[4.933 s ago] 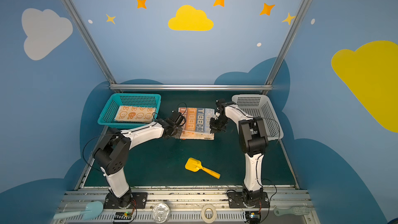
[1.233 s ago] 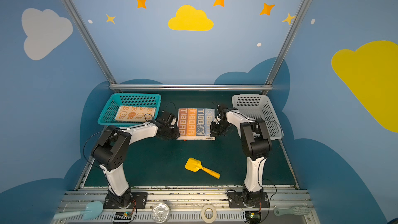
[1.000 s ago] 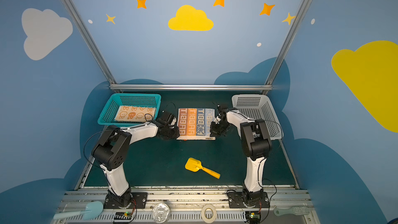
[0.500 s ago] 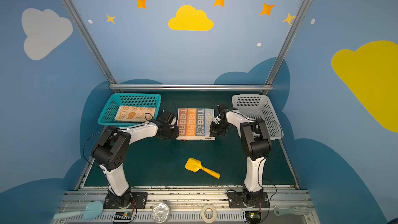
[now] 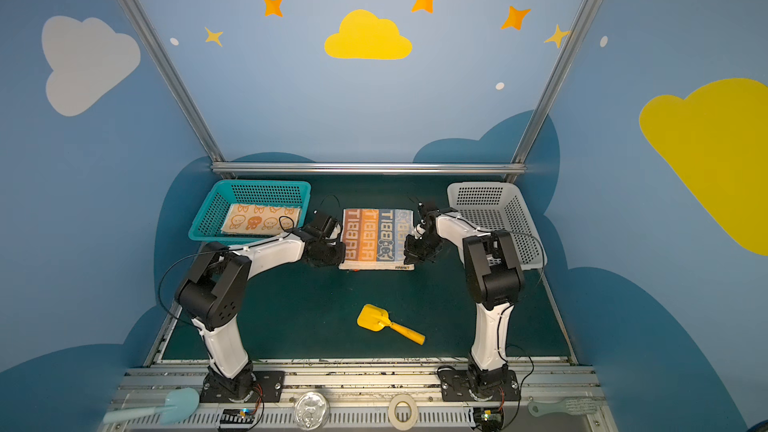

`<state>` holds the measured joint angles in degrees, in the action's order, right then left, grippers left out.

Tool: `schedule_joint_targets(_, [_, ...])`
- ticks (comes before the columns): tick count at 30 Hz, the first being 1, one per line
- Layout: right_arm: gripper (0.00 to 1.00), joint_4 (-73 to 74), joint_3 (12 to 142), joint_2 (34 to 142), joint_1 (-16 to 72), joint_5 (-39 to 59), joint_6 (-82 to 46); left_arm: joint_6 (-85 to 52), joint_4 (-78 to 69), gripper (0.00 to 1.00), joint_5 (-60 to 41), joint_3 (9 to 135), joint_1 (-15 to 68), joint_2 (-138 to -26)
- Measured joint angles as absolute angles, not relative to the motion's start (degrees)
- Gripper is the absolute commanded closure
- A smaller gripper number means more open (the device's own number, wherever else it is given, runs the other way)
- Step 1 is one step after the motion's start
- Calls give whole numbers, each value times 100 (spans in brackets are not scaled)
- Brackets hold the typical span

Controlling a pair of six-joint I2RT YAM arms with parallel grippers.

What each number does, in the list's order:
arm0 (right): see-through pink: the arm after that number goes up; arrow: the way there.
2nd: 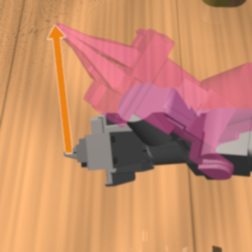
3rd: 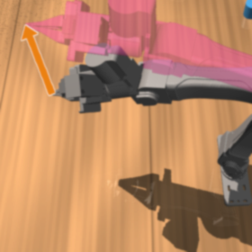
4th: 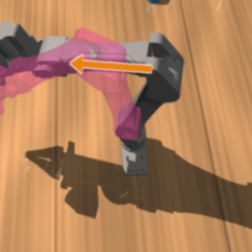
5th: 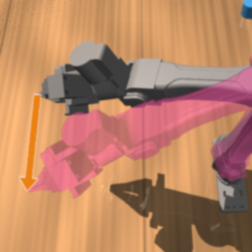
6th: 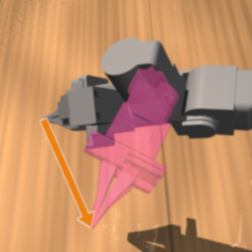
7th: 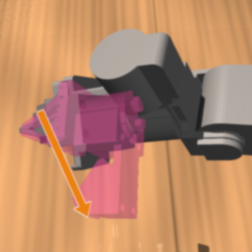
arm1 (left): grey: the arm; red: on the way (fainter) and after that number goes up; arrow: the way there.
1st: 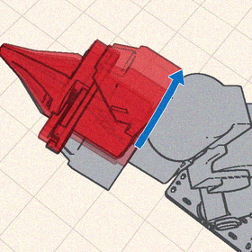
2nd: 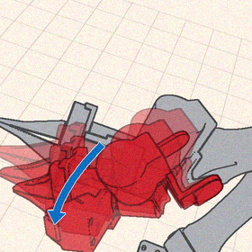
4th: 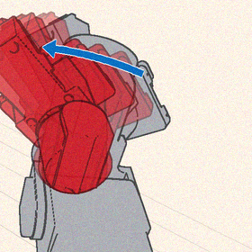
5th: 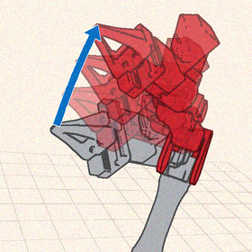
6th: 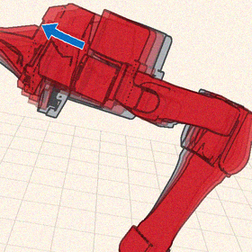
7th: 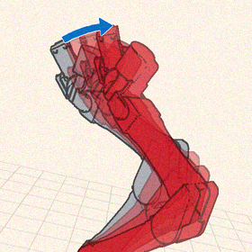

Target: Fold and stack the towels

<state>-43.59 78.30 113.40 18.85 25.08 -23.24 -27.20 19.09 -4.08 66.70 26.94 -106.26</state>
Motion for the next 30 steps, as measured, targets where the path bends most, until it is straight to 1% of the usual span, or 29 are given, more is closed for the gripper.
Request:
schedule_joint_targets(7, [100, -4674, 8364, 11159, 1841, 2482, -2281, -2578, 2196, 97, -366, 7159, 2582, -10272])
schedule_joint_targets(12, [100, -4740, 8374, 10665, 1844, 2453, -2265, -2534, 2158, 97, -449, 7074, 2571, -9767])
schedule_joint_targets(15, [100, -4713, 8165, 10464, 1861, 2447, -2268, -2530, 2060, 97, -523, 6847, 2576, -9675])
schedule_joint_targets(22, [100, -4473, 7465, 10652, 1935, 2495, -2316, -2552, 1883, 97, -738, 6274, 2598, -9929])
schedule_joint_targets(30, [100, -4191, 7369, 11017, 1938, 2519, -2357, -2552, 1691, 96, -810, 6121, 2604, -10154])
